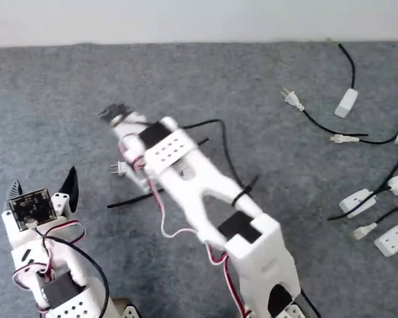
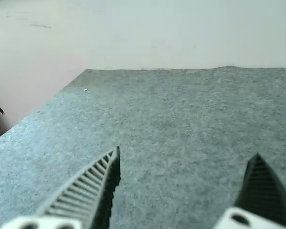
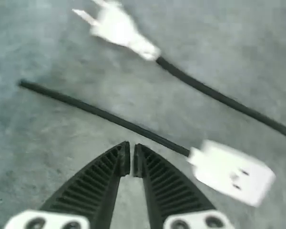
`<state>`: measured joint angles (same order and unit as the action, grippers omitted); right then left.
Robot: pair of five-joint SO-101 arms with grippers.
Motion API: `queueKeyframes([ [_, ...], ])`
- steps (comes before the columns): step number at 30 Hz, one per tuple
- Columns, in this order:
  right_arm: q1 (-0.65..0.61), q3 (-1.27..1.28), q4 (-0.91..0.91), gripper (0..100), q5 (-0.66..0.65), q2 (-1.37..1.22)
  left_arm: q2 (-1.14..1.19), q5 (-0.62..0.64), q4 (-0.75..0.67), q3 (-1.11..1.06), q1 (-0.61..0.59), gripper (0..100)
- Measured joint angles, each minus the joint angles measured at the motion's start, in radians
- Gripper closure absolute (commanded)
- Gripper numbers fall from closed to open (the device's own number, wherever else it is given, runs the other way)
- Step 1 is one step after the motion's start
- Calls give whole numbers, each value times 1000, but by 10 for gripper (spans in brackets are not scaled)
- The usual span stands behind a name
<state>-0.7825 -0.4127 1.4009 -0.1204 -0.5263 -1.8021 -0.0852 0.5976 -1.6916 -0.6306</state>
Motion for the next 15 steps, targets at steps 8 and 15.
queueKeyframes([
  [8,-38,0,-112,830,-29,-2,0,28,8,48,-63,603],
  [15,-64,0,-146,831,-115,-8,0,64,97,98,-89,603],
])
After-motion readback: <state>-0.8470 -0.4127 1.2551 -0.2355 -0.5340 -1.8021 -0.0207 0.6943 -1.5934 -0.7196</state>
